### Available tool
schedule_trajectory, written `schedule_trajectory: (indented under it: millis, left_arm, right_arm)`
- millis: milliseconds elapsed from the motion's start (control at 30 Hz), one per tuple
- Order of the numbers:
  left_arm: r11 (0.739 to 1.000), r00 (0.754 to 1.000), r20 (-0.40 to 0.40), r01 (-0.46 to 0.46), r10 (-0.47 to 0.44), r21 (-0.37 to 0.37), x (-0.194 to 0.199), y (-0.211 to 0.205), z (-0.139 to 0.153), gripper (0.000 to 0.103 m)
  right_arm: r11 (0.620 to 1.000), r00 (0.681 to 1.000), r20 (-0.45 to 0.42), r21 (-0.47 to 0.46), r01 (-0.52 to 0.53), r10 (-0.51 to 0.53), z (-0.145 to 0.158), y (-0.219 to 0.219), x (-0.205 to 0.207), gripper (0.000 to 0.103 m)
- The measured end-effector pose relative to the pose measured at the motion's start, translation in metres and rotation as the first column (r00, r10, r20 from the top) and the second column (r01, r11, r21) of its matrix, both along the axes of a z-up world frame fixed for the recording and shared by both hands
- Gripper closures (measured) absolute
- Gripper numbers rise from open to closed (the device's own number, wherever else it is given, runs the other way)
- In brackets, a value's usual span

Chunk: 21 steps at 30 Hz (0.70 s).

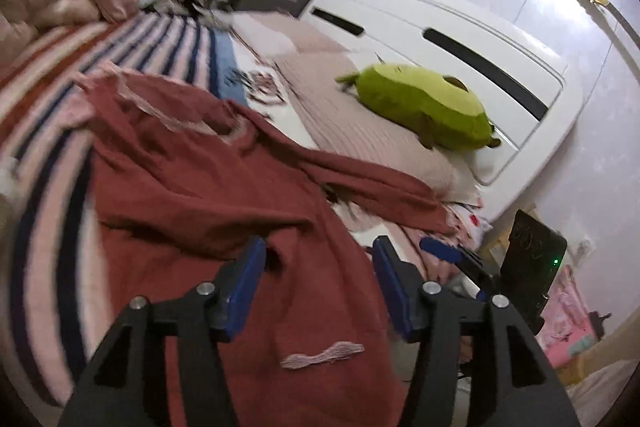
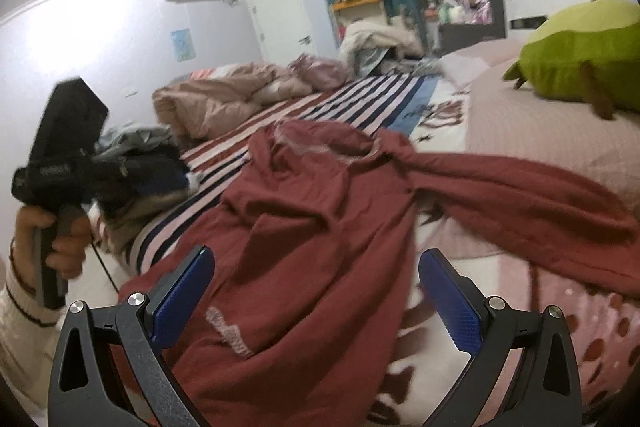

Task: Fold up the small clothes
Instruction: 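Grasp the lace cuff of the red garment with the right tool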

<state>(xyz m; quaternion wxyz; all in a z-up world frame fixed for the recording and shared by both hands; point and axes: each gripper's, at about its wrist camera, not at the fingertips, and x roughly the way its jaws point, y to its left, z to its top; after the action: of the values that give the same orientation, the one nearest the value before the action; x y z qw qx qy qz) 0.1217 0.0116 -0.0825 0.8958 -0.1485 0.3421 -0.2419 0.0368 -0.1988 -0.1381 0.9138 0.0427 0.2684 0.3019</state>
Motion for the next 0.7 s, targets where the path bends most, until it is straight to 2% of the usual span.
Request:
schedule_trajectory:
  millis: [167, 267, 333, 400, 467, 500, 600, 700]
  left_arm:
    - [0.986, 0.989, 0.065, -0.136, 0.13, 0.098, -0.03, 0.04, 0.004, 0.044]
    - [0.98, 0.983, 0.078, -0.175, 0.168, 0.099, -0.044, 0.06, -0.001, 0.043]
    - [0.978, 0.981, 0.076, -0.186, 0.18, 0.089, -0.05, 0.069, -0.006, 0.042]
    - [0.978, 0.98, 0.076, -0.192, 0.186, 0.085, -0.055, 0.077, -0.012, 0.042]
    - [0.976, 0.978, 0.077, -0.198, 0.192, 0.087, -0.057, 0.081, -0.017, 0.042]
    - [0.975, 0.978, 0.075, -0.202, 0.195, 0.09, -0.058, 0.082, -0.02, 0.042]
    - [0.972, 0.975, 0.075, -0.215, 0.208, 0.098, -0.06, 0.084, -0.028, 0.04]
    - [0.972, 0.974, 0.069, -0.22, 0.214, 0.088, -0.062, 0.09, -0.034, 0.039]
  right_arm:
    - [0.993, 0.991, -0.078, -0.025, -0.114, 0.112, -0.016, 0.032, 0.005, 0.001]
    - [0.98, 0.973, -0.133, -0.042, -0.193, 0.186, -0.028, 0.058, 0.005, 0.001]
    - [0.971, 0.966, -0.154, -0.091, -0.222, 0.207, -0.035, 0.076, 0.003, 0.001]
    - [0.96, 0.962, -0.166, -0.142, -0.242, 0.218, -0.04, 0.089, 0.003, 0.004]
    - [0.947, 0.959, -0.188, -0.205, -0.249, 0.212, -0.046, 0.102, 0.006, 0.018]
    - [0.937, 0.957, -0.205, -0.241, -0.252, 0.205, -0.051, 0.109, 0.009, 0.02]
    - [0.914, 0.956, -0.232, -0.32, -0.248, 0.177, -0.06, 0.12, 0.015, 0.02]
    - [0.886, 0.959, -0.224, -0.392, -0.25, 0.172, -0.064, 0.127, 0.012, 0.019]
